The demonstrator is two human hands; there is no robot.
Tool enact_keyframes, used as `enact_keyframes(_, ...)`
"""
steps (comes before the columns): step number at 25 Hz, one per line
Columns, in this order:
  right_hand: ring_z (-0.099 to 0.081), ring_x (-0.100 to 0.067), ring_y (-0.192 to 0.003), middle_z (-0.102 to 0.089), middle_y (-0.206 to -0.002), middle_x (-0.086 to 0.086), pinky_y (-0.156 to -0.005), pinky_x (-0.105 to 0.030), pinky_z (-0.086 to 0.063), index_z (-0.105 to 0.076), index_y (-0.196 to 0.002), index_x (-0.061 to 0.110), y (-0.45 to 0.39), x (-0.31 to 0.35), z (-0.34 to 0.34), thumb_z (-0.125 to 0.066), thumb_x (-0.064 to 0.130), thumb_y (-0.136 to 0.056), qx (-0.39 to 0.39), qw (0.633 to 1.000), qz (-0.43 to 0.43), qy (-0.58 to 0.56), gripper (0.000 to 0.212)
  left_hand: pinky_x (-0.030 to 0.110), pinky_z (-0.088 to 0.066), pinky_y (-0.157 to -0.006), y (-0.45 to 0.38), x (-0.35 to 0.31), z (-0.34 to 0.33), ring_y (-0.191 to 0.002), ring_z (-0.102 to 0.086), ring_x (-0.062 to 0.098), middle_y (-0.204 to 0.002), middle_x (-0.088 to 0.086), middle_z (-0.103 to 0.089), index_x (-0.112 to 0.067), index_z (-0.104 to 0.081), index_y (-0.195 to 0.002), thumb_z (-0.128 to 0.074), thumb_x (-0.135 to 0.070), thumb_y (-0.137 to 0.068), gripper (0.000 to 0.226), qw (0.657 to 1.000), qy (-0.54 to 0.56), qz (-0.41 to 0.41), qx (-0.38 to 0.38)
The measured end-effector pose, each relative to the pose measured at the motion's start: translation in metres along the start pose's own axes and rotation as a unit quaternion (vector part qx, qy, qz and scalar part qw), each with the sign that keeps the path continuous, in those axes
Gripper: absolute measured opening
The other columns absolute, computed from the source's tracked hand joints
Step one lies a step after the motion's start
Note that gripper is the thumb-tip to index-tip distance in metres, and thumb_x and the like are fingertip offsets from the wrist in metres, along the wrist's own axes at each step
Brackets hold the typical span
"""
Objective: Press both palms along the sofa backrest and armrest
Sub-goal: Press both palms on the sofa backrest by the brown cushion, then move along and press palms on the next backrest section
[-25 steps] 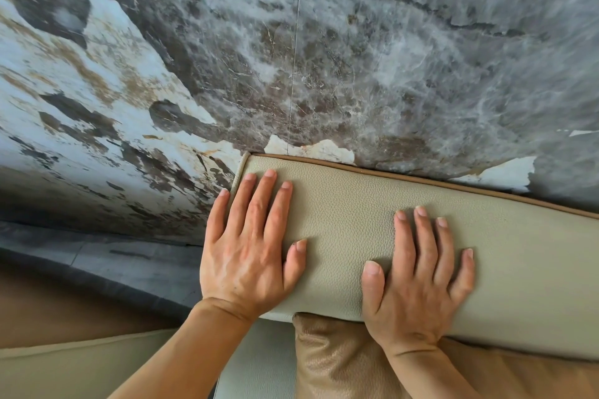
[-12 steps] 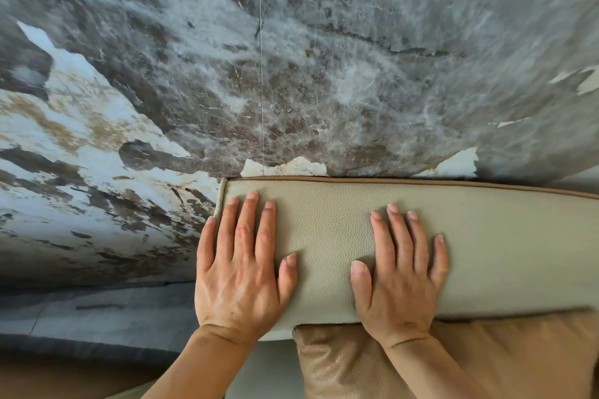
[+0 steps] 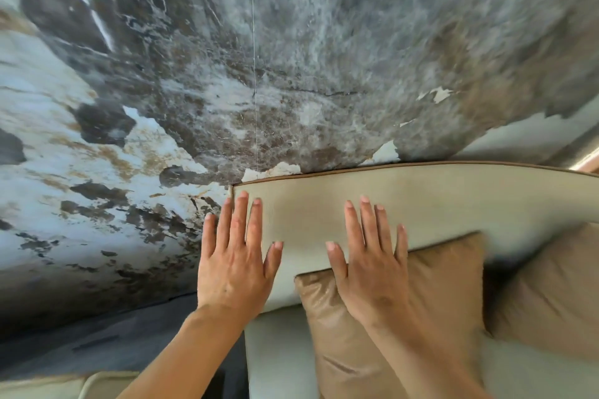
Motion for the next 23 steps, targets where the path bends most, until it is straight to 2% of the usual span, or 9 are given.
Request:
enact_keyframes(4,-0.027,-0.028,-0.144,-0.028,-0.158,-0.008,-0.114,-0.054,-0.015,-0.029,-0.149,0.019,0.030,0.002,0.078,-0.030,0.049,-0.093,-0.026,0.999,0.009,-0.020,0.064,0.050,-0.010,-0.119,0.037,-0.001,0.067,-0.147,-0.017,0.035,-0.158,0.018,-0.023,-0.007,-0.026,-0.150,-0.021,-0.051,-0.096,0.070,0.999,0.002,-0.009,-0.031)
enact_keyframes(6,-0.029,-0.030,-0.143,-0.029,-0.157,-0.009,-0.113,-0.055,-0.017,-0.031,-0.149,0.018,0.047,0.000,0.125,-0.031,0.048,-0.092,-0.042,0.999,0.019,-0.019,0.064,0.051,-0.013,-0.119,0.060,-0.005,0.105,-0.147,-0.016,0.035,-0.158,0.020,-0.024,-0.007,-0.027,-0.150,-0.022,-0.051,-0.095,0.070,0.999,0.009,0.003,-0.041)
enact_keyframes(11,-0.026,-0.029,-0.144,-0.025,-0.159,-0.009,-0.114,-0.058,-0.020,-0.026,-0.150,0.018,0.105,-0.004,0.251,-0.033,0.048,-0.092,-0.104,0.993,0.042,-0.036,0.066,0.049,-0.007,-0.120,0.146,-0.019,0.207,-0.147,-0.018,0.034,-0.158,0.017,-0.026,-0.007,-0.030,-0.149,-0.026,-0.049,-0.093,0.070,0.996,0.018,0.029,-0.083)
enact_keyframes(17,-0.020,-0.028,-0.146,-0.019,-0.160,-0.007,-0.114,-0.055,-0.010,-0.024,-0.152,0.020,0.222,-0.009,0.395,-0.035,0.048,-0.092,-0.194,0.975,0.087,-0.066,0.067,0.040,0.007,-0.120,0.280,-0.038,0.336,-0.149,-0.006,0.027,-0.161,0.011,-0.016,-0.012,-0.021,-0.152,-0.026,-0.051,-0.093,0.071,0.982,-0.001,0.057,-0.182)
enact_keyframes(23,-0.020,-0.028,-0.147,-0.015,-0.160,-0.005,-0.115,-0.058,-0.014,-0.024,-0.152,0.020,0.326,0.002,0.480,-0.036,0.048,-0.093,-0.238,0.959,0.121,-0.099,0.066,0.045,0.003,-0.121,0.406,-0.034,0.429,-0.149,-0.008,0.027,-0.161,0.011,-0.021,-0.013,-0.020,-0.152,-0.033,-0.049,-0.092,0.070,0.964,-0.061,0.079,-0.245)
Point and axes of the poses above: each hand's wrist, its own y-axis away from the middle knuckle, its own z-axis out of the back of the hand, x = y × z, the point moved 3 cm from there along -y, towards the middle knuckle
